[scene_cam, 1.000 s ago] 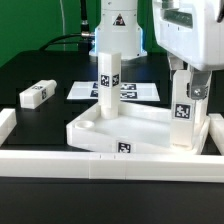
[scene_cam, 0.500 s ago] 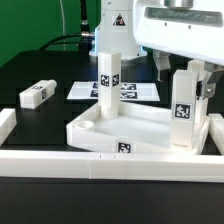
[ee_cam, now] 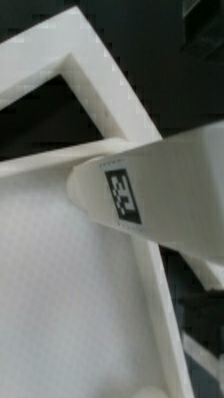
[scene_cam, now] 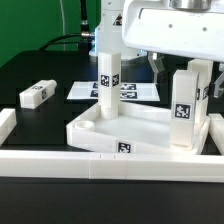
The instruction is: Assemble desk
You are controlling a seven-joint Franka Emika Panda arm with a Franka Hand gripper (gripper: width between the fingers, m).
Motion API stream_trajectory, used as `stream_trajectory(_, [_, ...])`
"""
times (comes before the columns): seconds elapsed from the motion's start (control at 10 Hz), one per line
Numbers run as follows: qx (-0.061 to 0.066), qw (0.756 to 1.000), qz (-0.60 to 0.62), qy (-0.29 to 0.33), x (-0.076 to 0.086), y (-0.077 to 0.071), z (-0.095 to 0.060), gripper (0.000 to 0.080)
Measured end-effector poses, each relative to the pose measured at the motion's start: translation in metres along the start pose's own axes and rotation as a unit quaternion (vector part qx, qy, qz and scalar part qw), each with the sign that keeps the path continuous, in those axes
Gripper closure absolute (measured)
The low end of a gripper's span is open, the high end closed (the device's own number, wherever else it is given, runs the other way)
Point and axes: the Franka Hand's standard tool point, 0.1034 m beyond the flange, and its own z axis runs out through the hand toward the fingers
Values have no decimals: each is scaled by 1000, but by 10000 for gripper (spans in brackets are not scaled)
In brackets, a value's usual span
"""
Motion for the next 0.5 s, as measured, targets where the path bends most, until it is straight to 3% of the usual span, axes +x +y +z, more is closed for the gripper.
stream_trajectory(0.5, [-1, 988, -152, 0, 1, 2, 1, 151])
